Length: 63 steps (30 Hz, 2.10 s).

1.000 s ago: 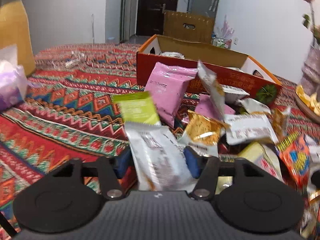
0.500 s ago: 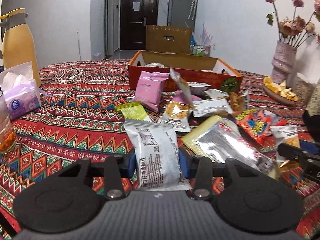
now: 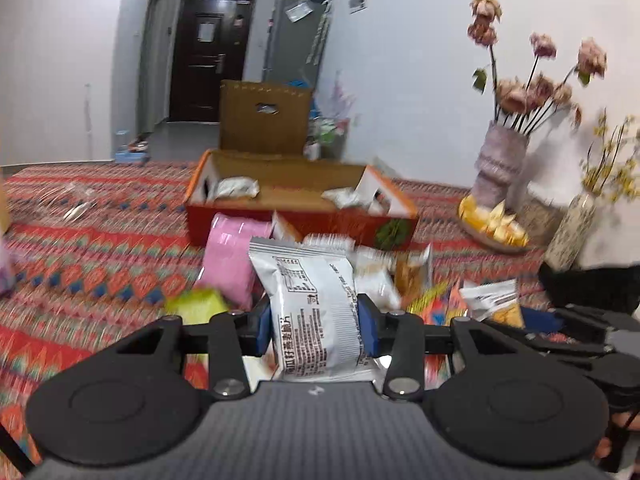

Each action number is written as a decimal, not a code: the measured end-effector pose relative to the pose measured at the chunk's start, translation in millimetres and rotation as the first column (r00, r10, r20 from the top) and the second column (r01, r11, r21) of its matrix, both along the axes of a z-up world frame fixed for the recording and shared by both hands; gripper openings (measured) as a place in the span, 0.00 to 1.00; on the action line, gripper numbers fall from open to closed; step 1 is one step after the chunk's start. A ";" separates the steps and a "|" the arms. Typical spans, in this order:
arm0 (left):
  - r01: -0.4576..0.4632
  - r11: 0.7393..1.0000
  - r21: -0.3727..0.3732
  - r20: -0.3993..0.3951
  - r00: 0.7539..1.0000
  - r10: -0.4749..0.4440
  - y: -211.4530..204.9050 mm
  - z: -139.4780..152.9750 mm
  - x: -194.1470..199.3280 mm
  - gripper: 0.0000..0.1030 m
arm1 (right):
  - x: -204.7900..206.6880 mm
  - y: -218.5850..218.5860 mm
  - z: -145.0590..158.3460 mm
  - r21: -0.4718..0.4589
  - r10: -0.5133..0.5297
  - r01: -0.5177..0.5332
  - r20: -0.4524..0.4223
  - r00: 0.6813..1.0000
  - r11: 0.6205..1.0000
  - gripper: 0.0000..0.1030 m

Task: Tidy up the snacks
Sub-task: 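Carry both packets into the cardboard box and lower them inside, then open both tools in the box and withdraw them to the snack pile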

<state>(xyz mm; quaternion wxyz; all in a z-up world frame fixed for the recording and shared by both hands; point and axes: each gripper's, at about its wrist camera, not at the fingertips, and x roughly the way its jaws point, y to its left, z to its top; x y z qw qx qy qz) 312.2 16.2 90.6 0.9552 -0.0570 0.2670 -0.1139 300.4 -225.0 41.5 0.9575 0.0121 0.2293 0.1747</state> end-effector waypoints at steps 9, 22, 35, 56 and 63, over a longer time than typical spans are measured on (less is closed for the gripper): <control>0.058 0.998 -0.014 0.022 0.998 -0.058 12.7 48.9 143.7 0.41 | 110.2 -5.4 58.1 0.024 0.038 -0.040 0.083 0.996 0.999 0.38; 0.103 0.994 -0.047 -0.134 0.985 -0.109 13.1 32.6 351.3 0.41 | 342.1 2.2 82.1 0.146 0.007 0.001 -0.050 0.999 0.989 0.38; 0.054 0.984 -0.167 -0.417 0.901 -0.121 31.5 -83.0 451.0 0.77 | 485.2 68.3 -44.5 -0.025 -0.051 0.044 -0.418 0.907 0.999 0.75; 0.040 0.999 0.002 -0.239 0.970 -0.038 32.0 64.3 323.2 0.95 | 378.2 17.8 77.9 0.001 -0.025 0.026 -0.281 0.959 1.000 0.81; 0.022 0.997 0.075 -0.153 0.988 -0.010 22.9 128.7 225.2 0.99 | 277.2 -3.5 150.9 -0.021 0.001 -0.006 -0.194 0.981 1.000 0.86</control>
